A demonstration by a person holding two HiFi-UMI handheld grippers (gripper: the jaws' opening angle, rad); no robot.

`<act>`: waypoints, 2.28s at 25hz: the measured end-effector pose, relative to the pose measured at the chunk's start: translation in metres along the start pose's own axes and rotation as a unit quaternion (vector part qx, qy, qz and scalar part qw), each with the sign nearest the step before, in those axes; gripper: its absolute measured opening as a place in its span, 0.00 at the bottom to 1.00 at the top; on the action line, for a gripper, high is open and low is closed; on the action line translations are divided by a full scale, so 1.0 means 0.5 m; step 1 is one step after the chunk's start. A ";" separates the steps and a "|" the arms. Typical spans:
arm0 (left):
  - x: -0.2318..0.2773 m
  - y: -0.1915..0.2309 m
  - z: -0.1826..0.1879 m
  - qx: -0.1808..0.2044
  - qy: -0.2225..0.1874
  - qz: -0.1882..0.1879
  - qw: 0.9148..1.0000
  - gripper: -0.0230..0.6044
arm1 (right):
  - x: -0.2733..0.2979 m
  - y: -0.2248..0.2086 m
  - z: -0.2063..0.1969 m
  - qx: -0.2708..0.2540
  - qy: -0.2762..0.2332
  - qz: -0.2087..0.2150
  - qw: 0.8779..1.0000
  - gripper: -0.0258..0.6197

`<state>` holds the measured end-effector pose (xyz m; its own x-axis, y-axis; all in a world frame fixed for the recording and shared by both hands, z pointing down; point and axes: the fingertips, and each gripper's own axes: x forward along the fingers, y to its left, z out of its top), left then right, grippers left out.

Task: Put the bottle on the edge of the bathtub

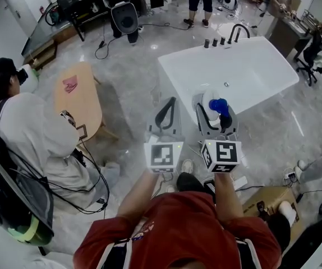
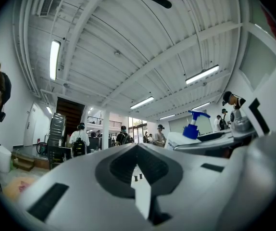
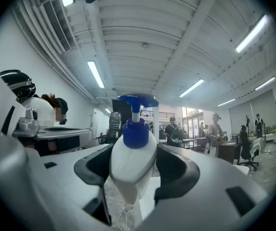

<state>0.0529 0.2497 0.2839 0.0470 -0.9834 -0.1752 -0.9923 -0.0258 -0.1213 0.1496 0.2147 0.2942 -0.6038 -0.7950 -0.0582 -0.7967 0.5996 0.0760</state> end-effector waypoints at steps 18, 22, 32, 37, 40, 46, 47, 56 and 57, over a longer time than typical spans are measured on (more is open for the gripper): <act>0.207 -0.004 -0.033 0.004 -0.001 -0.004 1.000 0.06 | 0.158 -0.137 -0.022 0.006 -0.005 -0.005 1.000 0.47; 0.266 -0.007 -0.035 -0.008 0.002 0.000 1.000 0.06 | 0.203 -0.176 -0.021 0.006 -0.004 -0.004 1.000 0.47; 0.396 -0.031 -0.046 0.008 0.003 0.013 1.000 0.06 | 0.291 -0.287 -0.019 0.010 -0.016 0.008 1.000 0.47; 0.456 -0.033 -0.064 0.006 0.012 0.015 1.000 0.06 | 0.341 -0.324 -0.020 0.011 -0.018 0.013 1.000 0.47; 0.486 -0.036 -0.077 0.006 0.016 0.017 1.000 0.06 | 0.362 -0.341 -0.030 0.010 -0.014 0.016 1.000 0.47; 0.523 -0.039 -0.095 0.001 0.018 0.026 0.999 0.06 | 0.389 -0.372 -0.046 0.012 -0.012 0.021 1.000 0.47; 0.528 -0.039 -0.097 0.001 0.019 0.026 0.999 0.06 | 0.394 -0.376 -0.047 0.013 -0.012 0.020 1.000 0.47; 0.573 -0.009 -0.116 0.000 0.019 0.024 1.000 0.06 | 0.453 -0.380 -0.060 0.014 -0.009 0.018 1.000 0.47; 0.578 -0.002 -0.120 -0.001 0.019 0.022 1.000 0.06 | 0.462 -0.378 -0.062 0.013 -0.008 0.016 1.000 0.47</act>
<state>0.0606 -0.0454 0.2918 -0.0013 -0.9896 -0.1439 -0.9936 0.0176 -0.1118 0.1615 -0.0850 0.2974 -0.6289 -0.7742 -0.0713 -0.7775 0.6268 0.0516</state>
